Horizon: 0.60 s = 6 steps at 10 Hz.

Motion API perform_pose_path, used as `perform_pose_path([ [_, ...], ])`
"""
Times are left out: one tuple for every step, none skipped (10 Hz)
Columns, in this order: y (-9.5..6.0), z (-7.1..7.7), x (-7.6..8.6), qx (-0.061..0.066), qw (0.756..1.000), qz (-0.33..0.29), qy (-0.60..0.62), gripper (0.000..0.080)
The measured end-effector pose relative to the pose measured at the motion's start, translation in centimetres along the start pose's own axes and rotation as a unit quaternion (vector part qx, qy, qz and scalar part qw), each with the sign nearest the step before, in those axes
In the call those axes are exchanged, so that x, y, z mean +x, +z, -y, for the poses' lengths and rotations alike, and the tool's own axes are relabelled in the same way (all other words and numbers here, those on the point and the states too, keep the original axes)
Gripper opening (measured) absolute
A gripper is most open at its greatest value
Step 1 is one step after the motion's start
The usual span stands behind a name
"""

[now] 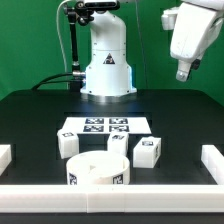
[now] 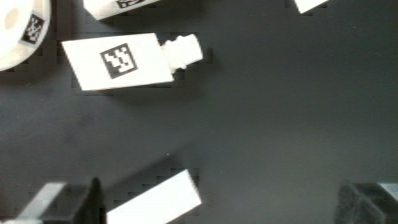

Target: Assemble stool

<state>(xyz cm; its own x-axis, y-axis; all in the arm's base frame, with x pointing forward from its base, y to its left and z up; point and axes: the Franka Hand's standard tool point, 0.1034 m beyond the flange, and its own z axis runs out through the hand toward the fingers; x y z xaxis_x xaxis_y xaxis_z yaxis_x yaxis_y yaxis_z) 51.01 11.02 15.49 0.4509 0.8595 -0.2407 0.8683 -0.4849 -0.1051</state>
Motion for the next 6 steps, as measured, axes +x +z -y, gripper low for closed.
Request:
perform_pose_path([
  [0.0,0.0,0.0,0.0,1.0,0.0,0.0,0.0649],
  [0.0,0.0,0.0,0.0,1.0,0.0,0.0,0.0649],
  [0.0,0.0,0.0,0.0,1.0,0.0,0.0,0.0649],
  [0.0,0.0,0.0,0.0,1.0,0.0,0.001,0.0649],
  [0.2,-0.3,-0.2,-0.002,1.0,-0.005,-0.007,0.0649],
  [1.1,-1.6,-1.2,-0.011,0.999,-0.021,-0.027,0.0649],
])
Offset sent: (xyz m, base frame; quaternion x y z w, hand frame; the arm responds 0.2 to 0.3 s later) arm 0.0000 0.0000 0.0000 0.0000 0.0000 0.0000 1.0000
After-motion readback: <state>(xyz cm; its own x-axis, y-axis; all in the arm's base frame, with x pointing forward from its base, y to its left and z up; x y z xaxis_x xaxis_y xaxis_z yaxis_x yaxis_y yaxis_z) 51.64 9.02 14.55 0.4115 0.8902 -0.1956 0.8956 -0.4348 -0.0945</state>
